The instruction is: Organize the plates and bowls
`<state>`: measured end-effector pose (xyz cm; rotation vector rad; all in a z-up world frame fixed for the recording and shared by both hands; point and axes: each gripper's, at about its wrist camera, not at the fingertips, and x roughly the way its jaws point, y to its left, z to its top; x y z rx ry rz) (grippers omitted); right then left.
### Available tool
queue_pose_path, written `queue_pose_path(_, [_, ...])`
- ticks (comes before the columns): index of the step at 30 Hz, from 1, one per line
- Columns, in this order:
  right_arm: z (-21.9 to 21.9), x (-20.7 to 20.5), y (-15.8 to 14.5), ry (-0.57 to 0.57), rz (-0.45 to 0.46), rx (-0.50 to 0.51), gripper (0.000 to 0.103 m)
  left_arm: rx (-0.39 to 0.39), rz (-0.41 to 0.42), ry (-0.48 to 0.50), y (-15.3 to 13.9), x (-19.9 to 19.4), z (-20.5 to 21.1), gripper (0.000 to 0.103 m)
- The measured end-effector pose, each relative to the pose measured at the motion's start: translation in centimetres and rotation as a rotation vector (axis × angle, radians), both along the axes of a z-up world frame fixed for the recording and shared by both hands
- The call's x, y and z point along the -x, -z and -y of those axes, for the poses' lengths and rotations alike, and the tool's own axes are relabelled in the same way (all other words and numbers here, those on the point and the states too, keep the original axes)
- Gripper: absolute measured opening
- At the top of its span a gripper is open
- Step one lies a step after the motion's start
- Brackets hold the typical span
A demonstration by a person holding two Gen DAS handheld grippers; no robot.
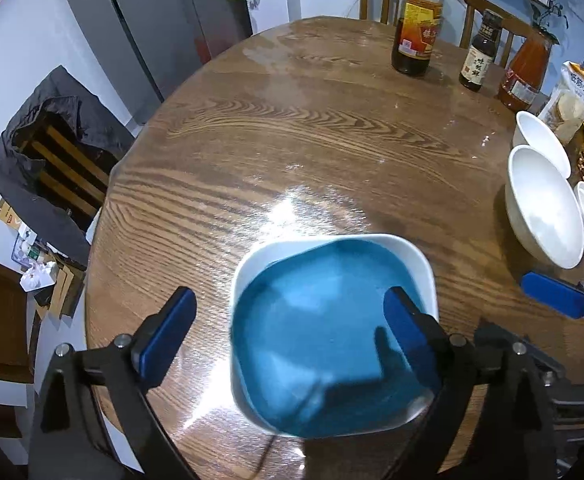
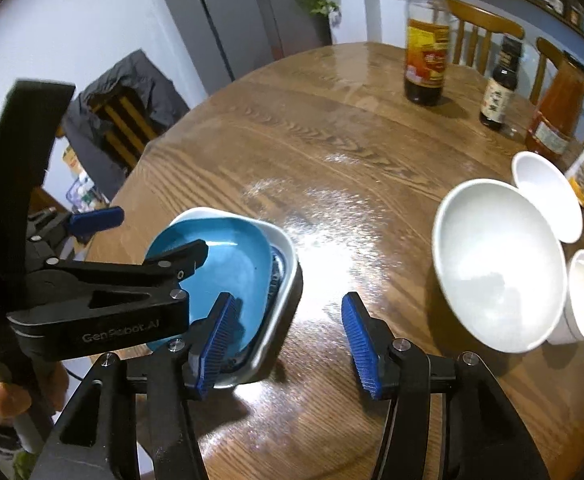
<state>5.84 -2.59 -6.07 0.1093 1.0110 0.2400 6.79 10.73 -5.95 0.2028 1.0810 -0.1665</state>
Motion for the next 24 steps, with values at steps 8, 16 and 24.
queue_pose_path(8, [7.2,2.8,-0.4,0.195,-0.003,-0.093,0.056,0.075,-0.01,0.073,-0.8,-0.1,4.4,0.095])
queue_pose_path(16, [15.6,5.3,1.9,0.496,-0.058,-0.161,0.056,0.119,-0.028,0.198,-0.4,-0.6,12.0,0.095])
queue_pose_path(24, [16.8,1.1,4.6,0.505,-0.126,-0.128,0.055,0.062,-0.092,0.164,3.4,-2.7,16.6,0.076])
